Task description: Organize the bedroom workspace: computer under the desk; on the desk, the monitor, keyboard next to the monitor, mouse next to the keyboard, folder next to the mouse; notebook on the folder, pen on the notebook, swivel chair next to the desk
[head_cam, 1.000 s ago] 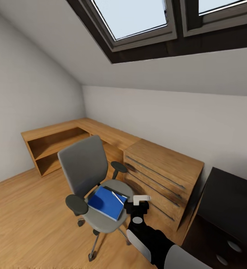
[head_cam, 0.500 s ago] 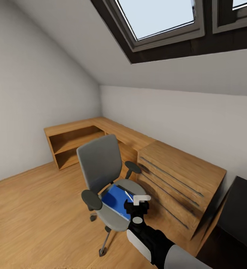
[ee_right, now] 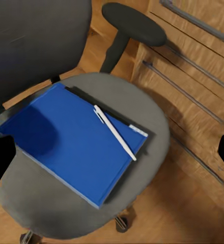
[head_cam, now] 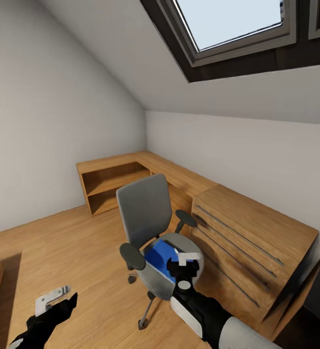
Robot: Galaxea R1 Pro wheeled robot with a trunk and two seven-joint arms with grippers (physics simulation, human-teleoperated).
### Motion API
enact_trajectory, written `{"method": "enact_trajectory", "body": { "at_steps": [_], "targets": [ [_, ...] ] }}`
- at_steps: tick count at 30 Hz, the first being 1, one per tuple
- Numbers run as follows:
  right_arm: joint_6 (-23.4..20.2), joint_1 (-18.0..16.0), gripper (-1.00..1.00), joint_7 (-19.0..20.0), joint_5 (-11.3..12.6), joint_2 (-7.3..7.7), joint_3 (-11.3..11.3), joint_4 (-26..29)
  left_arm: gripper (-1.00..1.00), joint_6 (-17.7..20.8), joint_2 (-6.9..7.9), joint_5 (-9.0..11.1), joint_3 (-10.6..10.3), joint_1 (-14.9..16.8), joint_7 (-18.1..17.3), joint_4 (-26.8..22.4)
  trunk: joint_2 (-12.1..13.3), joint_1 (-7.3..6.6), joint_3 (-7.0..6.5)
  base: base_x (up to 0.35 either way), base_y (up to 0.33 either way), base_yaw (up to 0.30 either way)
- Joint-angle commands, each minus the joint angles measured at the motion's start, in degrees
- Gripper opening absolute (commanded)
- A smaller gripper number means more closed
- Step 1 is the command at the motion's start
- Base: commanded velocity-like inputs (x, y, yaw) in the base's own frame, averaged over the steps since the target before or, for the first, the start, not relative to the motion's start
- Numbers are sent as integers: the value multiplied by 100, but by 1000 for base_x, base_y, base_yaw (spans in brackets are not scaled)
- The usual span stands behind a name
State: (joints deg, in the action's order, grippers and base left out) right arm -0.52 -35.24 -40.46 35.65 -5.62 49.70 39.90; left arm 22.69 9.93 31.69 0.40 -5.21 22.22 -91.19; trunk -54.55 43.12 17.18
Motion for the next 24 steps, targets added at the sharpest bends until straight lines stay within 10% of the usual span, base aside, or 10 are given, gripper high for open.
{"method": "enact_trajectory", "body": {
  "at_steps": [1, 2, 3, 6, 12, 24],
  "targets": [
    [-10, -15, 100, 10, 43, 192, -1, 2, 100, 130, -9, 63, 63, -10, 58, -114, -5, 1, 7, 0, 0, 2],
    [-18, -35, 100, 186, 64, 398, -102, -17, 100, 141, -16, 64, 160, -13, 68, -142, -5, 1, 7, 0, 0, 0],
    [-61, -377, 100, 1229, 78, 648, -784, -558, 100, -273, -26, 58, 384, -12, 82, -159, -5, 1, 7, 0, 0, 0],
    [-108, -917, 100, 2067, 81, 684, -1038, -1543, 100, -435, -28, 54, 414, -13, 79, -161, -5, 1, 7, 7, 0, 0],
    [-93, -1098, 100, 2965, 51, 660, -1070, -2544, 100, -497, -34, 32, 424, -15, 72, -155, -5, 1, 7, 175, 0, 0],
    [-519, -1109, 100, 3685, 39, 650, -752, -2683, 100, -501, -36, 39, 457, -16, 81, -153, -5, 1, 7, 212, 0, 0]
  ]
}}
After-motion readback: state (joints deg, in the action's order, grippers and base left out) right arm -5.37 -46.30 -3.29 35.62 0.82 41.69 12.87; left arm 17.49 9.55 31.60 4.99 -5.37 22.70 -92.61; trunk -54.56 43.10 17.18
